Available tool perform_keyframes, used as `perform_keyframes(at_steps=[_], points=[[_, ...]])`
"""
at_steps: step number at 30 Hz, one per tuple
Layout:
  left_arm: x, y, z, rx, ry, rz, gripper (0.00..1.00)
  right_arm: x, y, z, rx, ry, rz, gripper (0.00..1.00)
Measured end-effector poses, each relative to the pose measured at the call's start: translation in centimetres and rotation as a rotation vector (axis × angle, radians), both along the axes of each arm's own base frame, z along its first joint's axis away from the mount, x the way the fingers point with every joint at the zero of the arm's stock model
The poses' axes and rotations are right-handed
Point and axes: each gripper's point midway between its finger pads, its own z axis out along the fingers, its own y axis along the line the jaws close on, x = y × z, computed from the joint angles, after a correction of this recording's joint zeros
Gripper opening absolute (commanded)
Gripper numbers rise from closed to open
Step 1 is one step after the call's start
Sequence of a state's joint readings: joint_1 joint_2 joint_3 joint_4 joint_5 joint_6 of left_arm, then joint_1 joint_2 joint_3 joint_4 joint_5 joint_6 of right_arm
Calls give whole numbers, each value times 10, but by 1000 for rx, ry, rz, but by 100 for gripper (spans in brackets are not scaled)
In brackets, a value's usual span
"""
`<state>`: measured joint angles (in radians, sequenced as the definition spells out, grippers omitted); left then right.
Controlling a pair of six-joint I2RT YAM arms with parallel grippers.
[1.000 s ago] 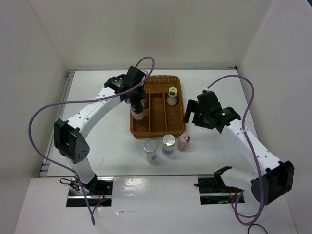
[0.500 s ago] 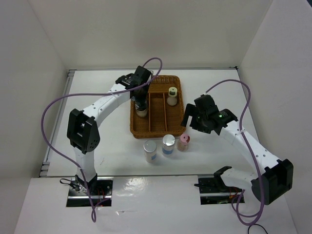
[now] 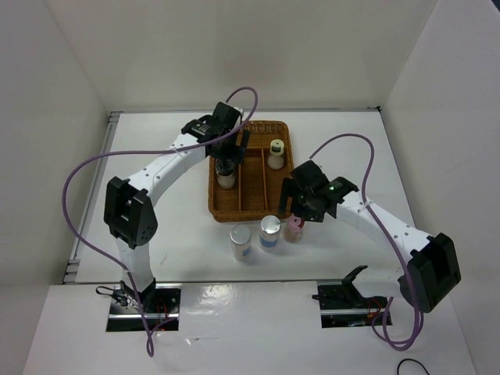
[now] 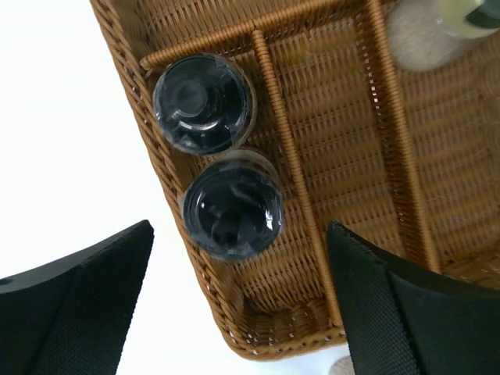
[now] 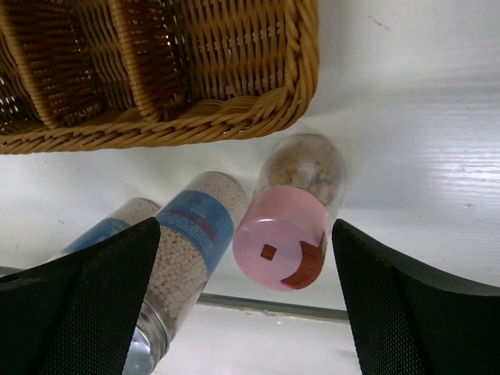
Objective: Organize the condiment bottles
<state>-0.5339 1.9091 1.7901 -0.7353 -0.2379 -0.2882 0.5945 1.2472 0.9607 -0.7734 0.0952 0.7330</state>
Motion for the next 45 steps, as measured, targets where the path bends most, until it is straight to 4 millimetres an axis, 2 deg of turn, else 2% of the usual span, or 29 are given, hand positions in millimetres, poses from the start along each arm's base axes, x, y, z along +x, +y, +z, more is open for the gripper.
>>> perform_keyframes(at_steps=[5,13,16,18,22,25,30,34,39,41,43,45], points=[[-10,4,34,-42,-55,-2,99,-6,8,-10,-14,27,5,87],[-41,24,116,-134,-218,1,99,-7,5,-20,-47,48,-32,76],[-51,31,130,-146,-248,6,99,-7,4,-27,-65,64,-45,72],[-55,33,127,-143,-244,7,99,-9,3,-31,-78,75,-45,68],[-62,40,105,-110,-191,14,99,-11,2,-35,-101,84,-49,46],[-65,45,94,-91,-161,19,99,-10,1,-33,-106,79,-60,36],[-72,50,94,-96,-161,23,99,-11,2,-22,-111,87,-67,28],[-89,55,100,-126,-167,3,99,1,9,11,-89,36,-76,26],[-112,54,105,-181,-163,-51,99,29,19,79,-35,-103,-89,26],[-120,51,104,-201,-153,-75,99,42,18,100,-29,-159,-95,26],[-125,48,103,-219,-142,-97,99,57,13,108,-41,-192,-102,25],[-129,45,101,-238,-132,-117,99,75,2,103,-78,-201,-119,25]])
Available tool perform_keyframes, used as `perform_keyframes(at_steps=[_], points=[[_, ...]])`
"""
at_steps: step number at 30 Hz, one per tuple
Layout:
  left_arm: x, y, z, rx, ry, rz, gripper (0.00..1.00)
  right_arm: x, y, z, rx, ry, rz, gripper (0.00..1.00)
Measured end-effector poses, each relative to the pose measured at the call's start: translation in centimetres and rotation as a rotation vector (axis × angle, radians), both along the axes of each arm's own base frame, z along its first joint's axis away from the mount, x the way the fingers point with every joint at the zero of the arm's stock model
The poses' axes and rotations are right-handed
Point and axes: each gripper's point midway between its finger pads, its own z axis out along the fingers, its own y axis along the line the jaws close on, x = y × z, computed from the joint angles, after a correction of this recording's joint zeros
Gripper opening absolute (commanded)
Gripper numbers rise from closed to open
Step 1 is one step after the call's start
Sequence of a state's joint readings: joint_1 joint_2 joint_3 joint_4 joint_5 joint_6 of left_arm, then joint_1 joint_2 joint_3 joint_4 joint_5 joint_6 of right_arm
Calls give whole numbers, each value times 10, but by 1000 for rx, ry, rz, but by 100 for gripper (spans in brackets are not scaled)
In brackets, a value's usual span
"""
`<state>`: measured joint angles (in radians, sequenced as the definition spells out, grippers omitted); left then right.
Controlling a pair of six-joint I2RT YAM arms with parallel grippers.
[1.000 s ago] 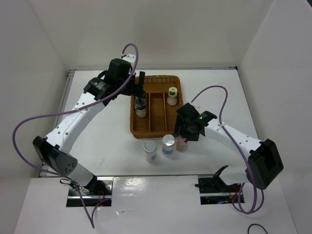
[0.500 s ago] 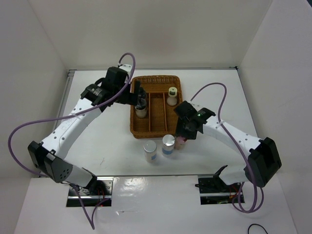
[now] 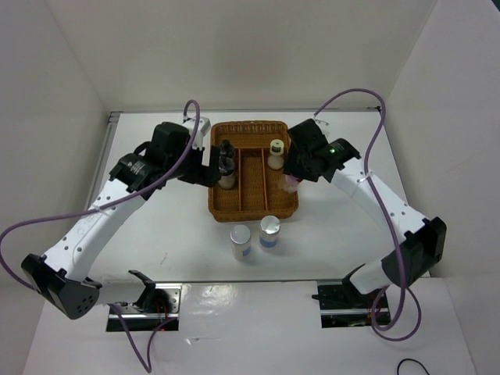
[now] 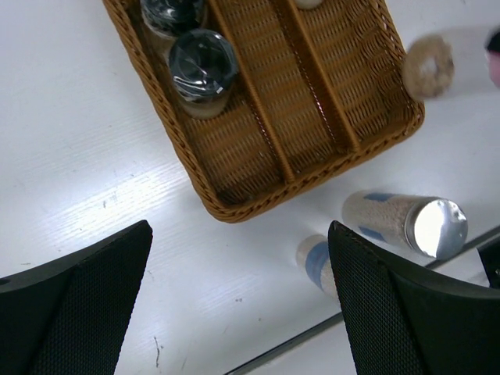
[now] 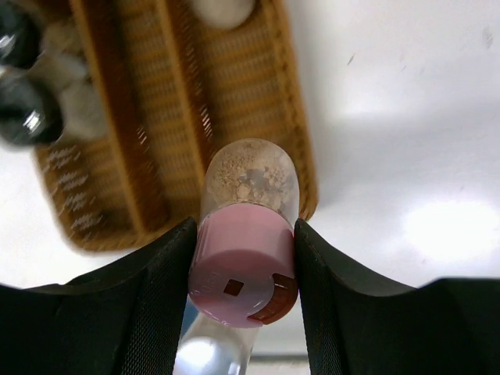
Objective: Organize the condiment bottles
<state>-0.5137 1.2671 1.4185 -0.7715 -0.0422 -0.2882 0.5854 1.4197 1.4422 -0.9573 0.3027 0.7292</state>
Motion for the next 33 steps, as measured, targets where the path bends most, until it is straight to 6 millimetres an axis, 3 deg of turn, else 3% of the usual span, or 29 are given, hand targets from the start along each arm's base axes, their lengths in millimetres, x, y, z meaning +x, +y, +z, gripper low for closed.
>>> perform_keyframes(at_steps=[5,11,18,23,28,31,33], points=[[-15,-4,-6,-36,19,-41,99,43,-19,-33,-91,31,-19,25],[-27,-2,4,-75,-14,-64,99,89,-5,-51,-134,12,30,25],[-33,-4,-5,-86,7,-78,99,118,9,-48,-129,-43,62,25],[-41,-8,-7,-117,26,-103,99,128,16,-72,-143,-14,80,25],[-49,-15,-9,-136,39,-162,99,129,17,-97,-168,36,91,33],[-55,-20,-14,-129,47,-208,99,130,17,-105,-173,50,94,47],[-59,-27,-15,-128,53,-255,99,129,17,-107,-175,54,94,65]])
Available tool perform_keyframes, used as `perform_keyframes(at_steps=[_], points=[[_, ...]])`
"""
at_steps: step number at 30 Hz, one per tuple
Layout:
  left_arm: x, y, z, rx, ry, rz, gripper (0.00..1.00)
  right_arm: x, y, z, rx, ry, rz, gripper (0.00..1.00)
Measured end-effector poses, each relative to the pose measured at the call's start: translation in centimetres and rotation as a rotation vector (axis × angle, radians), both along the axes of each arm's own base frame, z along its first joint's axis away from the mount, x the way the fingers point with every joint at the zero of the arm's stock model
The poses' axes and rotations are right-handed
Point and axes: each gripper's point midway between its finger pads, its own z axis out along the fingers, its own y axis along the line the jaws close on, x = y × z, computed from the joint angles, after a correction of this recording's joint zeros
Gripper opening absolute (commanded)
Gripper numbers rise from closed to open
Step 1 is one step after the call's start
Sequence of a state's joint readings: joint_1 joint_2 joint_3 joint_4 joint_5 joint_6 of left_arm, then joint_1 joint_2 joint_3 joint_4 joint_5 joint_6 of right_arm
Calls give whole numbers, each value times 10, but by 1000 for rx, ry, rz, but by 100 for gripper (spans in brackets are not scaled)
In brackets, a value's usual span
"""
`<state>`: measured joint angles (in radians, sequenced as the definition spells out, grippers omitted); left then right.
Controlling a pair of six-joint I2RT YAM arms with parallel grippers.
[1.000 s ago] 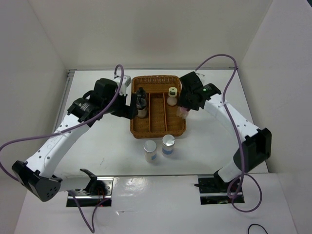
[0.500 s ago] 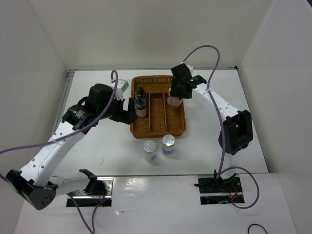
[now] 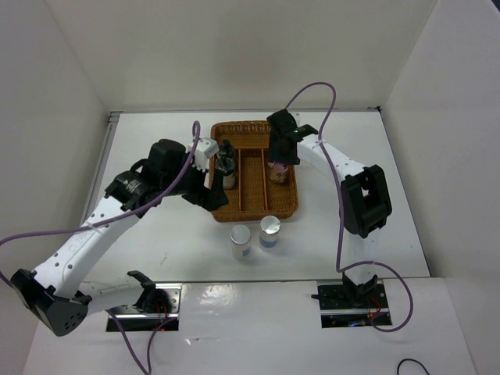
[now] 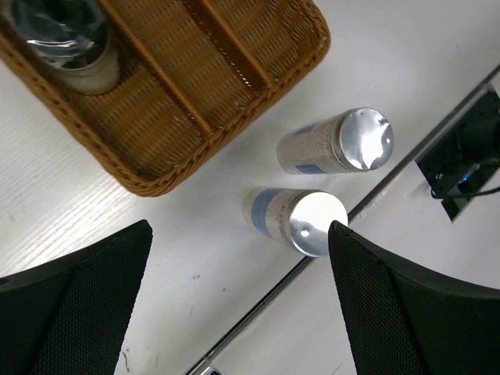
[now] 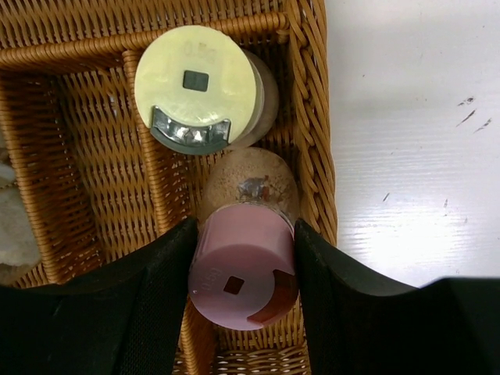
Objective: Organize the condiment bottles
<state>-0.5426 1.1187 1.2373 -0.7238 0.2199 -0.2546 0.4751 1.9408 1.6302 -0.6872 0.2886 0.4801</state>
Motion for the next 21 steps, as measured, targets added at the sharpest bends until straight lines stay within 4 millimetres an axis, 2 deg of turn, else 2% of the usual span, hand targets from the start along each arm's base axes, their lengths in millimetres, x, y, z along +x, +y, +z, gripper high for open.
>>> perform_keyframes(at_steps=[1,2,5,10,14,17,19,21], points=[[-2,-4,-2,5,4,-29,99,0,0,0,1,-1,-1,72],[-4,-8,-5,9,12,-52,99,1,0,0,2,-5,0,84],[-9,-23,-20,37,46,-125,100,3,1,1,1,-12,1,99],[-23,-46,-46,91,104,-234,100,3,0,2,-1,-15,-4,99],[-40,-60,-56,123,121,-319,100,-1,-9,18,16,-40,-21,99],[-50,-67,-61,142,132,-356,100,-10,-34,47,52,-86,-74,99],[-56,-70,-64,155,136,-372,100,-16,-64,70,84,-136,-136,99],[-59,-72,-67,165,142,-384,100,-25,-95,84,99,-168,-201,99]])
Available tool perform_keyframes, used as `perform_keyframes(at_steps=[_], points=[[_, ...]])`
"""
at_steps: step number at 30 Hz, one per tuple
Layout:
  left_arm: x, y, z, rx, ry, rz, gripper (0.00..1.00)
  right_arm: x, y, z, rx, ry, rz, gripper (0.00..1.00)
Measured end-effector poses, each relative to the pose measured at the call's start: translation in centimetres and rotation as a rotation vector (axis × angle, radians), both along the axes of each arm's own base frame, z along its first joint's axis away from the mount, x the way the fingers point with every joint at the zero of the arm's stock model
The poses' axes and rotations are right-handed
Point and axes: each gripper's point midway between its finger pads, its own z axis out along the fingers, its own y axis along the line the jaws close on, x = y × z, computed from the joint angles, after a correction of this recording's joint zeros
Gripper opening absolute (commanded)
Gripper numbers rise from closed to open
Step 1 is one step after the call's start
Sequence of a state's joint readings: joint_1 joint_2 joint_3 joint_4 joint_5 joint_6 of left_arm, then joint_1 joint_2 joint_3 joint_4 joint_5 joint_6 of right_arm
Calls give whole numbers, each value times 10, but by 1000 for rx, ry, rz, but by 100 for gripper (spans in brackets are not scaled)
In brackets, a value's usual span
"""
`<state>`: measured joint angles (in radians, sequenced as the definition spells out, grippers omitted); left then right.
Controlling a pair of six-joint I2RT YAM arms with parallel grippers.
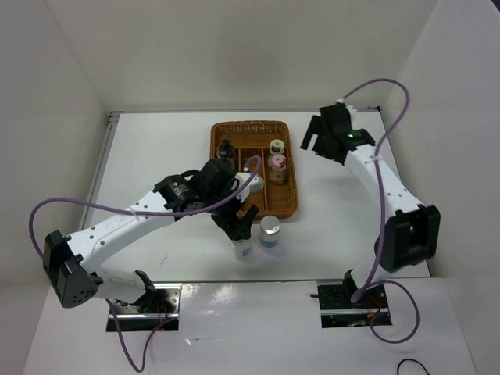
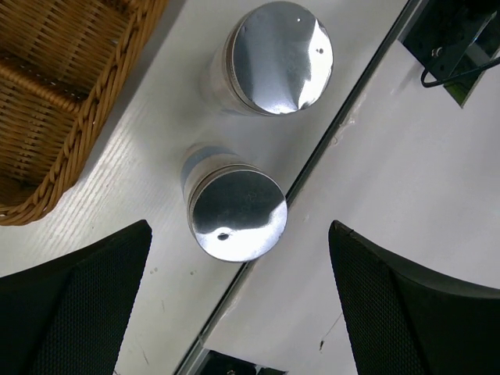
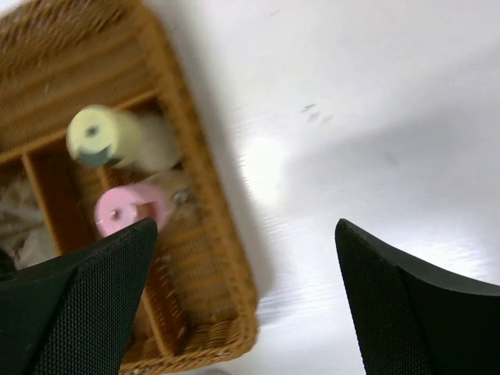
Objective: Organize the condiment bottles
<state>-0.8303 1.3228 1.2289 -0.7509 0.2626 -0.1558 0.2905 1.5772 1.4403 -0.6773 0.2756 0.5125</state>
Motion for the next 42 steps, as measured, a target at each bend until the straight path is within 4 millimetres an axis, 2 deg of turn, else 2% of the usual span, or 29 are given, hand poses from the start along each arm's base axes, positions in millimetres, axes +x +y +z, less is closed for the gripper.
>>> perform_keyframes(at_steps=[2,5,11,15,19,20,23,24,26,28,30,34,37,42], points=[[-3,-2,-6,18,10,-12,100,-10,-32,7,13,-20,-73,99],[-8,-6,-19,65,27,-28,100,-23,-55,1,31,-8,-124,99],[-12,-7,-42,156,50,-39,100,-39,-60,-23,60,59,-122,99],[-7,-3,-49,193,37,-16,99,-41,-63,-18,81,48,-123,99],[1,1,-54,229,12,16,85,-43,-64,-11,95,29,-122,99],[3,2,-54,237,7,22,74,-43,-63,-10,100,26,-118,99],[5,4,-57,256,-4,31,64,-44,-61,-9,107,25,-107,99],[5,5,-57,257,-5,32,56,-44,-61,-9,108,26,-105,99],[6,6,-57,262,-11,35,47,-44,-60,-9,112,28,-101,99],[7,7,-57,269,-14,41,40,-45,-59,-10,116,31,-96,99],[7,9,-55,284,-11,44,40,-45,-58,-12,118,35,-89,99],[14,11,-38,305,-35,65,39,-47,-55,-13,122,41,-64,99],[30,5,3,265,-113,108,39,-50,-46,-8,110,30,-21,99],[59,-2,76,150,-252,215,40,-63,-12,13,88,-27,130,99]])
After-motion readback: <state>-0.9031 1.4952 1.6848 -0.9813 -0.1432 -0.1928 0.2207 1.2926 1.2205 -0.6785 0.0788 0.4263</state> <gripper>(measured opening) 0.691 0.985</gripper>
